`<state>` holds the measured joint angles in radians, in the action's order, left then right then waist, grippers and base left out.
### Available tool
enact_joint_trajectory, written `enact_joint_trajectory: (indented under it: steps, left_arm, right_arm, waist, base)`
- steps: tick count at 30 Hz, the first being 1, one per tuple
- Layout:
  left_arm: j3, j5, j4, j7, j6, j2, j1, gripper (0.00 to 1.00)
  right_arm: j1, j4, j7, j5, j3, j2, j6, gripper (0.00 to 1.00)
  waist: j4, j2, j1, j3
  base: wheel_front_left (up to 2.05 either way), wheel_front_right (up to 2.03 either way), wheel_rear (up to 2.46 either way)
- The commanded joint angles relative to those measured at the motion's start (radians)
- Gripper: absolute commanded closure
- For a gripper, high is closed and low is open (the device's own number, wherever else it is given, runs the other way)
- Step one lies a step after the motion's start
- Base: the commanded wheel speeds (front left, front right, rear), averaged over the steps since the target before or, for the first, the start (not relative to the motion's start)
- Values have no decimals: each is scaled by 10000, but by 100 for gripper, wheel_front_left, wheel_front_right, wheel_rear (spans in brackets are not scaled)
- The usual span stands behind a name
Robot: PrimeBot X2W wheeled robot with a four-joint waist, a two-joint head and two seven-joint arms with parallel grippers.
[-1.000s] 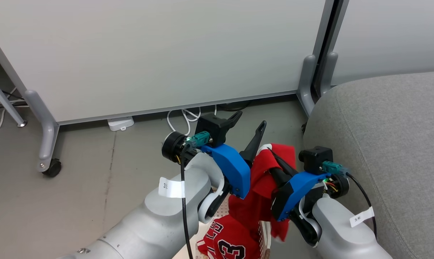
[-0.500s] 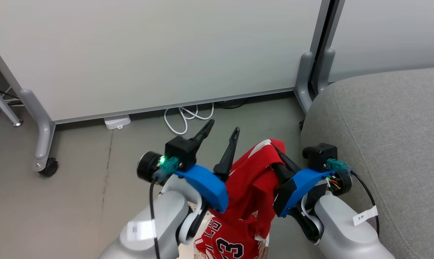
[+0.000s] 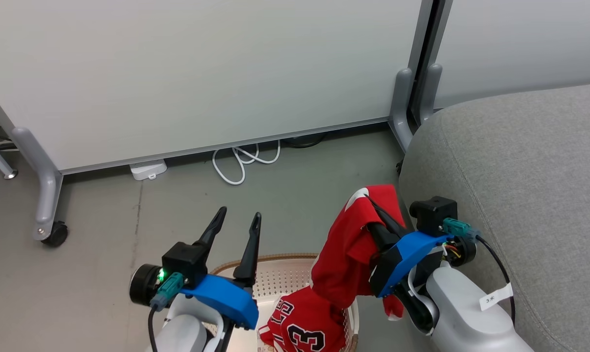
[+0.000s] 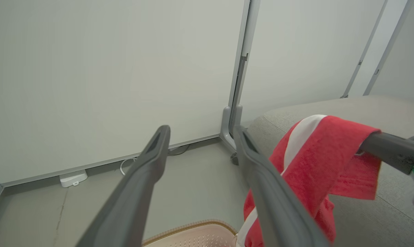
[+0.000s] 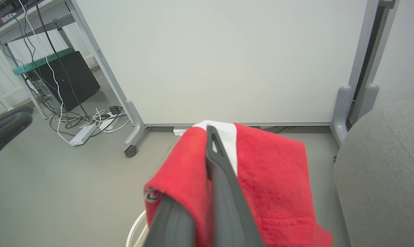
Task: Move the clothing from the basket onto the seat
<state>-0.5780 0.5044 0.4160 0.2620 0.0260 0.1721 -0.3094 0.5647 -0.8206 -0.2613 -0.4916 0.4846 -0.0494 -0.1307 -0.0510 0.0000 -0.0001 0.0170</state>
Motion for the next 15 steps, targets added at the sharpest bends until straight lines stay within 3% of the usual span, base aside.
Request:
enact_joint_trajectory:
  steps: [1,15]
  left_arm:
    - [301,-208,-47,43,-93,-53,285,0]
    - [1743,-1400,107,43,-881,-713,847,0]
  right_arm:
    - [-172,78,-56,40,-22,-19,-1,100]
    - [-273,176,-58,49,-9,-20,-1,100]
  waist:
    - [-12,0,1,-12]
    - [-168,0,1,-66]
  base:
    - [0,0,0]
    - [0,0,0]
